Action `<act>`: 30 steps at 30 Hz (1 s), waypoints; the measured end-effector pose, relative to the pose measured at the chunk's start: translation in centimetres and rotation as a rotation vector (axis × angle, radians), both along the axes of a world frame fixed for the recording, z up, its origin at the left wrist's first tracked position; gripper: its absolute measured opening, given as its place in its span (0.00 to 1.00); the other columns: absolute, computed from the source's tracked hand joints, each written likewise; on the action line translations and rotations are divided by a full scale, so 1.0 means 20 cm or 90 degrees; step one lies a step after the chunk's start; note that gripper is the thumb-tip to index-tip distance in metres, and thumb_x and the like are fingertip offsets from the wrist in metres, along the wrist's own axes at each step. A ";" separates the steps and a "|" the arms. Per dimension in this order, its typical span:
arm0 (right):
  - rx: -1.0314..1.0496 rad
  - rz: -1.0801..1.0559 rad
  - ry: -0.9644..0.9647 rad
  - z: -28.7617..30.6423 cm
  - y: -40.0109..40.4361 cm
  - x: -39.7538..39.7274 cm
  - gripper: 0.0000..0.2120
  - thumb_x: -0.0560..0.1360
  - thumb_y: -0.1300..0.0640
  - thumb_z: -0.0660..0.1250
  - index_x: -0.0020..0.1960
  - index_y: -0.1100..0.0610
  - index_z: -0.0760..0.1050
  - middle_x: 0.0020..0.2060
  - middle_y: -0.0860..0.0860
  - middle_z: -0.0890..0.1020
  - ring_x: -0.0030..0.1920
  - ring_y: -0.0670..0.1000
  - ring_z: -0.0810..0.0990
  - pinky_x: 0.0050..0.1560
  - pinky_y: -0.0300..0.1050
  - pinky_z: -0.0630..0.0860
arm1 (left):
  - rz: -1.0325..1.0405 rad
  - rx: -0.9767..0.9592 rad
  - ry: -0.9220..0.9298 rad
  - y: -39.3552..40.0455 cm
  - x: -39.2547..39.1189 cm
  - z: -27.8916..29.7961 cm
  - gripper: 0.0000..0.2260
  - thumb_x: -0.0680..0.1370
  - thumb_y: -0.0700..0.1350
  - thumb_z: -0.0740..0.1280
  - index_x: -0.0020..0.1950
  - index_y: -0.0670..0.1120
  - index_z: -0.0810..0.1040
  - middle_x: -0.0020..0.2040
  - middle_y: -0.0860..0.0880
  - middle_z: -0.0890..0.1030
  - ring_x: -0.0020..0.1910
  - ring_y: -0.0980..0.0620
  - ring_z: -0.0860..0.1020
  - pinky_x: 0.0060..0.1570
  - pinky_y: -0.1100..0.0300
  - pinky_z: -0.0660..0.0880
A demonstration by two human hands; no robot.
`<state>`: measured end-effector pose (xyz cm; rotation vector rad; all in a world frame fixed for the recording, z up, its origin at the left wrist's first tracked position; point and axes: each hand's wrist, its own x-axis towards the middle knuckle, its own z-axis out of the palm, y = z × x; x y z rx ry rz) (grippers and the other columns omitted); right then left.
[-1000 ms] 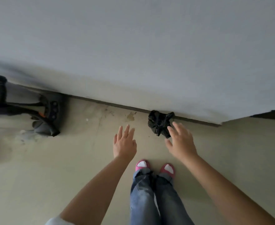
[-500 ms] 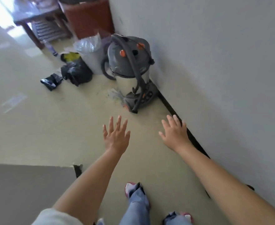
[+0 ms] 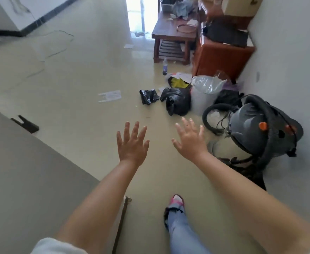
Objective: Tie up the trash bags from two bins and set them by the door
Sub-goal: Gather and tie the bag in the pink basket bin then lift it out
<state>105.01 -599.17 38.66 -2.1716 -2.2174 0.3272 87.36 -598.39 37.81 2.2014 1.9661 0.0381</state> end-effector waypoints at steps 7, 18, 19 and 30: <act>0.017 0.102 0.010 0.10 1.17 -0.27 0.27 0.78 0.48 0.55 0.73 0.55 0.52 0.76 0.55 0.49 0.75 0.57 0.44 0.72 0.62 0.43 | 0.160 0.011 0.011 0.98 -0.29 0.05 0.23 0.80 0.53 0.49 0.74 0.53 0.50 0.78 0.51 0.46 0.76 0.47 0.38 0.73 0.44 0.40; 0.011 0.293 0.075 0.21 2.57 -1.15 0.26 0.78 0.48 0.54 0.73 0.54 0.53 0.76 0.54 0.48 0.75 0.56 0.45 0.73 0.59 0.43 | 0.368 0.022 -0.021 2.08 -0.97 0.14 0.23 0.80 0.53 0.49 0.74 0.53 0.48 0.78 0.51 0.46 0.76 0.46 0.39 0.73 0.44 0.40; 0.011 0.305 0.080 0.20 2.68 -1.26 0.26 0.78 0.48 0.54 0.73 0.54 0.53 0.76 0.54 0.48 0.75 0.56 0.45 0.73 0.59 0.43 | 0.379 0.022 -0.021 2.19 -1.06 0.14 0.23 0.80 0.53 0.49 0.74 0.53 0.48 0.78 0.51 0.46 0.76 0.46 0.39 0.73 0.44 0.40; 0.023 0.394 0.062 0.28 3.94 -2.35 0.27 0.78 0.47 0.54 0.73 0.53 0.51 0.76 0.53 0.47 0.75 0.55 0.43 0.73 0.60 0.41 | 0.466 0.039 -0.004 3.35 -2.15 0.22 0.23 0.80 0.52 0.48 0.74 0.52 0.49 0.78 0.50 0.48 0.76 0.45 0.41 0.73 0.44 0.42</act>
